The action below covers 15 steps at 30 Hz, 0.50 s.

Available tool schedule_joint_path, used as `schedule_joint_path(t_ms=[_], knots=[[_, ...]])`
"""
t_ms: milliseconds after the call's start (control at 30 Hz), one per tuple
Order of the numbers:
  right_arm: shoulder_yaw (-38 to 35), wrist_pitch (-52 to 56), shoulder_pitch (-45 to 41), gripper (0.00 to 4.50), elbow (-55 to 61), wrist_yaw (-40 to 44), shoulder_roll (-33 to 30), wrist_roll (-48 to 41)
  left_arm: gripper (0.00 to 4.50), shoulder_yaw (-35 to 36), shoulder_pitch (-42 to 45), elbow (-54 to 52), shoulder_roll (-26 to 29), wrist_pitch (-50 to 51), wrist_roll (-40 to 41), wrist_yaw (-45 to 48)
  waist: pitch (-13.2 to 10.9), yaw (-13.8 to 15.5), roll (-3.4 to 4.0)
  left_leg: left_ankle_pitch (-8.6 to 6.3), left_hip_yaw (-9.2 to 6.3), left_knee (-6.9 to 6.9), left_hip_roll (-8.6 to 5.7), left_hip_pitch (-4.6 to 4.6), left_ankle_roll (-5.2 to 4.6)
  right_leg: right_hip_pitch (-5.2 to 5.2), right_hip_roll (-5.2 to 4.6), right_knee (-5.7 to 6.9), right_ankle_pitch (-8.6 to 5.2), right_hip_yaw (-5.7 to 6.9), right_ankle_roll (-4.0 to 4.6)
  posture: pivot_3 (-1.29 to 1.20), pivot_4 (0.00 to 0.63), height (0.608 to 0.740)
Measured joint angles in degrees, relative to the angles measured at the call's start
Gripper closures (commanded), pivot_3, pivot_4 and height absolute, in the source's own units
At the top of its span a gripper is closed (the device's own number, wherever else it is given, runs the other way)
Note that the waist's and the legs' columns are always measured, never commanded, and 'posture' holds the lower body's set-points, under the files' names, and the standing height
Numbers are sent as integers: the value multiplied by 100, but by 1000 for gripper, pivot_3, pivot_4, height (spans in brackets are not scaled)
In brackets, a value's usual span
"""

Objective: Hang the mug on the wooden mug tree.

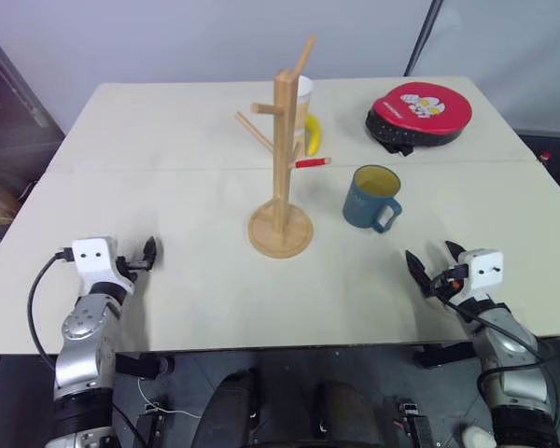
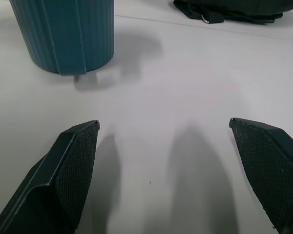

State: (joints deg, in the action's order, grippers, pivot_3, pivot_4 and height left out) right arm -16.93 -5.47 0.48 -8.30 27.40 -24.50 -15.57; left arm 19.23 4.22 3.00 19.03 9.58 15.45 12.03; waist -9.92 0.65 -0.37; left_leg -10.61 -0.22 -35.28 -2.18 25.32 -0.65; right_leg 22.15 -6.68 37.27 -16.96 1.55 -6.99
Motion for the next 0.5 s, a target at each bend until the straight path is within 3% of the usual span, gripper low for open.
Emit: schedule_joint_path(t_ms=[500], knots=[[31,-232,247,76,295,-258,317,73,0,-144,-24,-91,-34,-50,-22,284,1,-2,-2,0,-1,1,1,0,0,1,0,1,0,-1,0,0,150,740]])
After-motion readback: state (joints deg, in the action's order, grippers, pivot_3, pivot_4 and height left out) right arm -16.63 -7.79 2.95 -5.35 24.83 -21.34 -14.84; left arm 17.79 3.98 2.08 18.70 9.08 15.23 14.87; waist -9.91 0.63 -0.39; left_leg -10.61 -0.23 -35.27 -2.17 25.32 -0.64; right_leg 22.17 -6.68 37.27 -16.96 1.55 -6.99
